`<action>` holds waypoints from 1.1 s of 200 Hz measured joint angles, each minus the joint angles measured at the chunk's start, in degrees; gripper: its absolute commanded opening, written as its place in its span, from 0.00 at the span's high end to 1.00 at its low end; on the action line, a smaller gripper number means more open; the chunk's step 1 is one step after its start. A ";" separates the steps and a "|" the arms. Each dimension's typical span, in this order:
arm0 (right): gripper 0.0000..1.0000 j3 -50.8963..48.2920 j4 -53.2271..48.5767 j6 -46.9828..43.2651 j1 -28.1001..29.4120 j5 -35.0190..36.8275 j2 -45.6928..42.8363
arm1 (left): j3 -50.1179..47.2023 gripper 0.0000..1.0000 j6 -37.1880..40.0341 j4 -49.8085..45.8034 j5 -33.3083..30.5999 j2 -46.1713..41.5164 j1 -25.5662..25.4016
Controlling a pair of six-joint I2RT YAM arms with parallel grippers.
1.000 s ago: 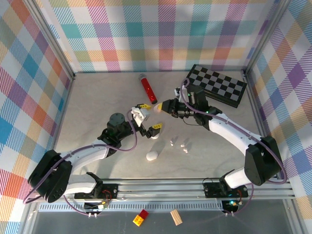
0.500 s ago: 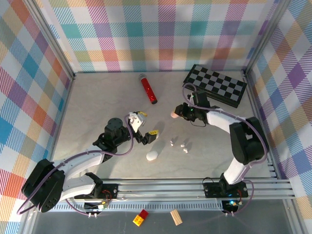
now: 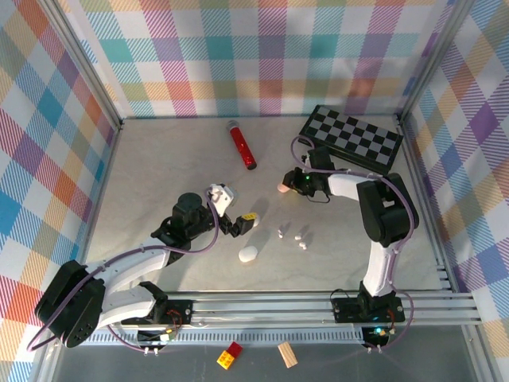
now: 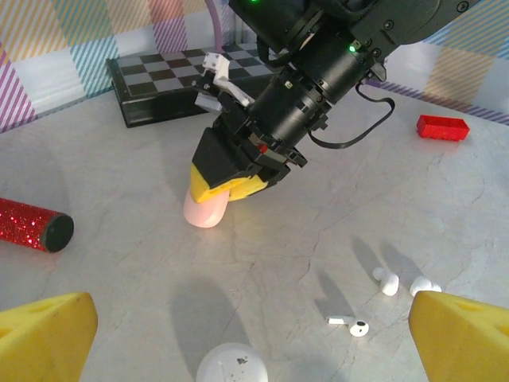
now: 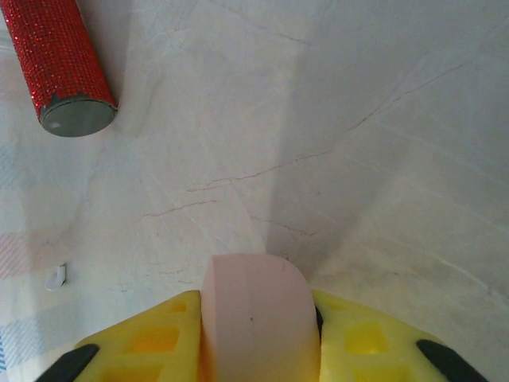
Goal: Insert wireless bluetooth earbuds into charging case
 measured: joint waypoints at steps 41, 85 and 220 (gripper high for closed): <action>0.32 -0.31 -1.90 -2.21 -0.24 3.52 -1.11 | 0.31 0.00 -2.14 -3.10 -3.43 -0.17 -0.26; 0.21 -2.23 -8.07 -5.64 -0.87 10.71 -10.71 | 5.33 0.01 -5.60 -9.79 -8.39 2.58 -0.46; 0.19 -10.73 -12.28 -8.17 -0.92 13.86 -22.25 | 38.47 0.07 -11.23 -51.84 -26.45 32.48 -9.09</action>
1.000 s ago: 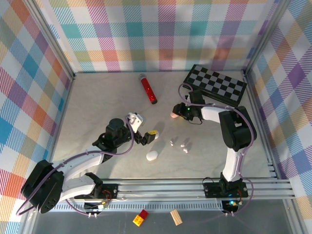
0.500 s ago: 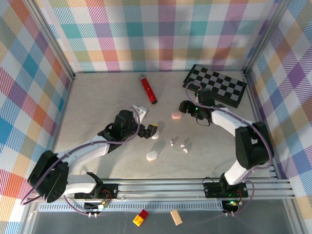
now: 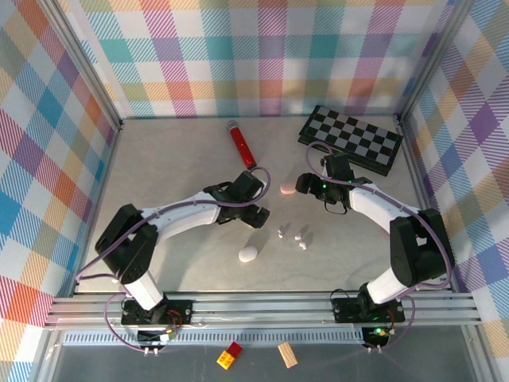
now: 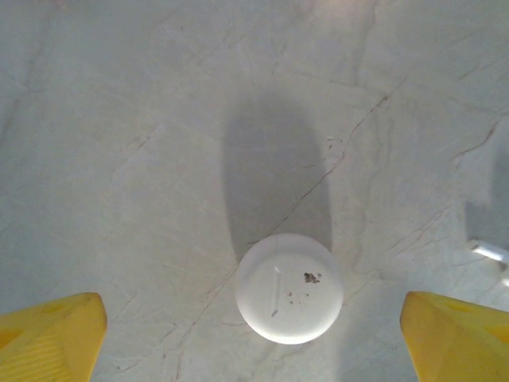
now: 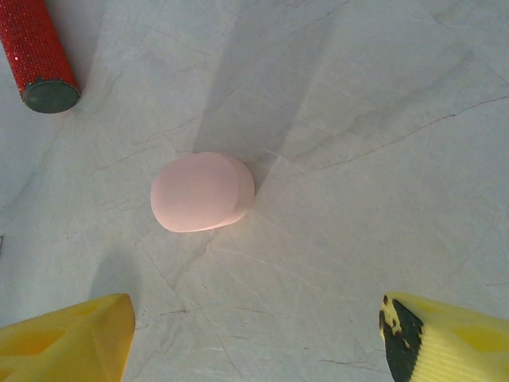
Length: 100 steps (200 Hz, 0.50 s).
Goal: Insert wireless bluetooth earbuds into charging case
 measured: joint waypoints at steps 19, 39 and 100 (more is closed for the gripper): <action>0.19 0.00 -0.02 -0.79 0.00 0.02 0.00 | 2.34 0.09 0.90 -2.38 -0.31 3.80 0.00; 0.20 0.00 -0.07 -1.22 0.00 0.02 0.00 | 3.80 0.11 1.77 -4.28 0.02 6.56 0.00; 0.20 0.02 -0.28 -2.14 0.00 0.04 0.00 | 5.44 0.27 2.78 -6.14 1.29 10.47 0.00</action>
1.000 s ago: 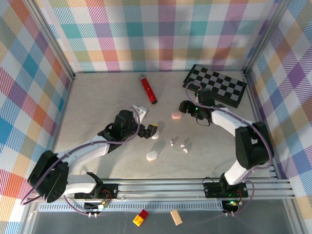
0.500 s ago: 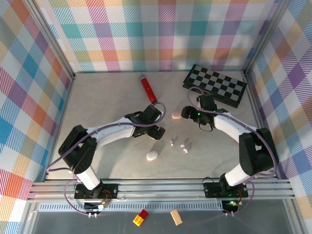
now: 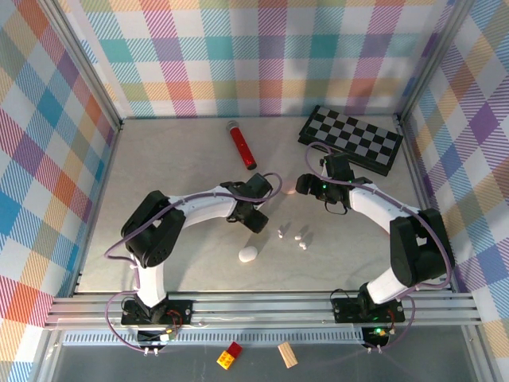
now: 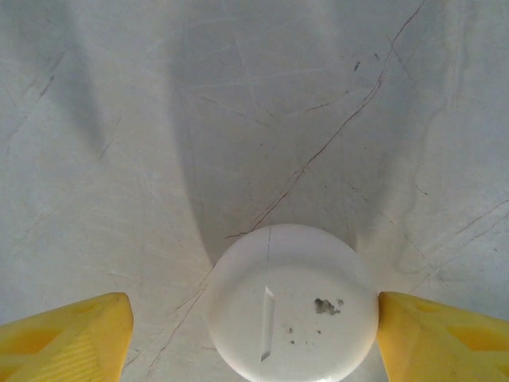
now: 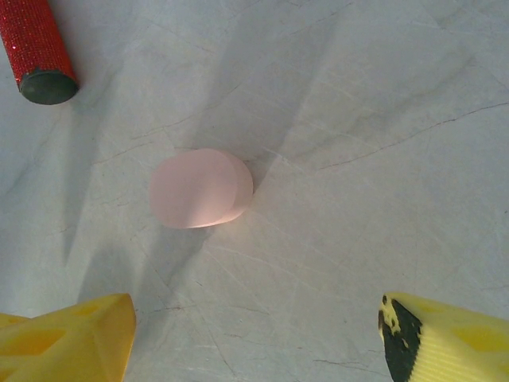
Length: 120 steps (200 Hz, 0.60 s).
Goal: Insert wireless bluetooth earbuds into charging case
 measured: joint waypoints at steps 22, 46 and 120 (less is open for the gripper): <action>0.20 0.33 -0.28 -0.42 0.00 0.00 0.00 | 0.15 0.31 0.11 0.02 0.42 1.05 -0.17; 0.21 0.96 -0.46 -0.57 0.00 0.00 0.00 | 0.37 0.40 0.20 0.17 1.01 1.16 -0.20; 0.21 1.25 -1.18 -0.55 0.00 -0.26 -0.26 | 0.74 0.53 0.39 0.42 1.86 1.40 -0.20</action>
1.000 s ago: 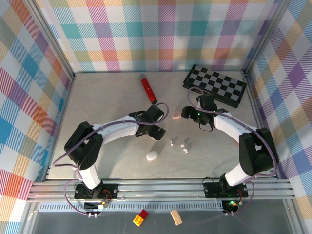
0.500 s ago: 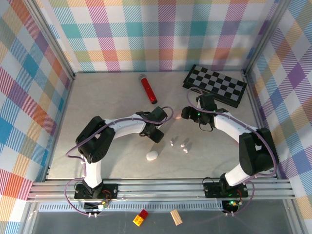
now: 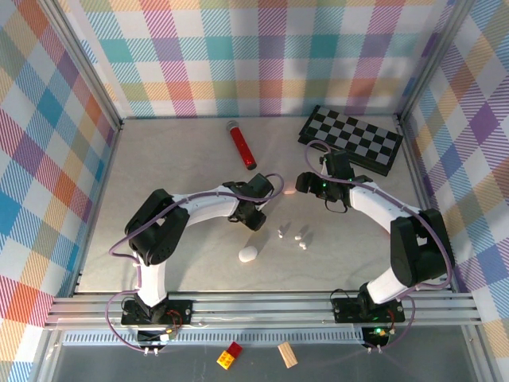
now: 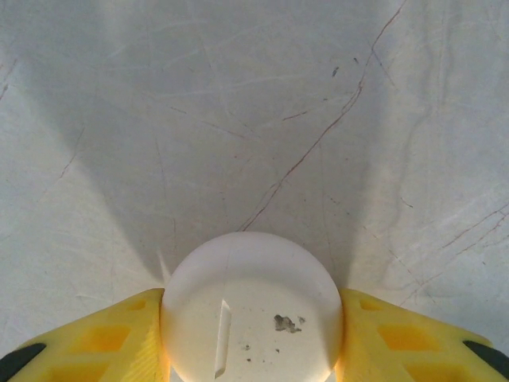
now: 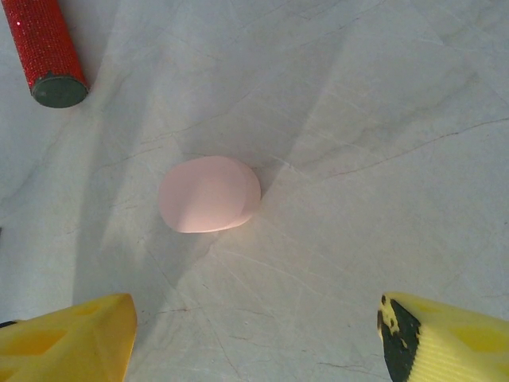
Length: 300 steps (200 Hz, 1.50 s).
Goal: Insert wireless bluetooth earbuds into charging case
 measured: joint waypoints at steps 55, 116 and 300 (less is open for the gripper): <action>0.21 -0.24 -4.24 -1.73 0.00 -2.84 -8.07 | -4.87 0.53 0.52 4.92 1.66 -5.14 0.00; 0.24 -0.68 -10.78 -4.35 0.00 -14.51 -15.93 | -19.21 0.55 7.54 27.47 8.57 -20.74 -0.52; 0.39 -0.66 -11.19 -1.40 4.87 -36.02 -12.74 | -25.03 0.57 30.53 41.70 14.67 -27.76 -6.67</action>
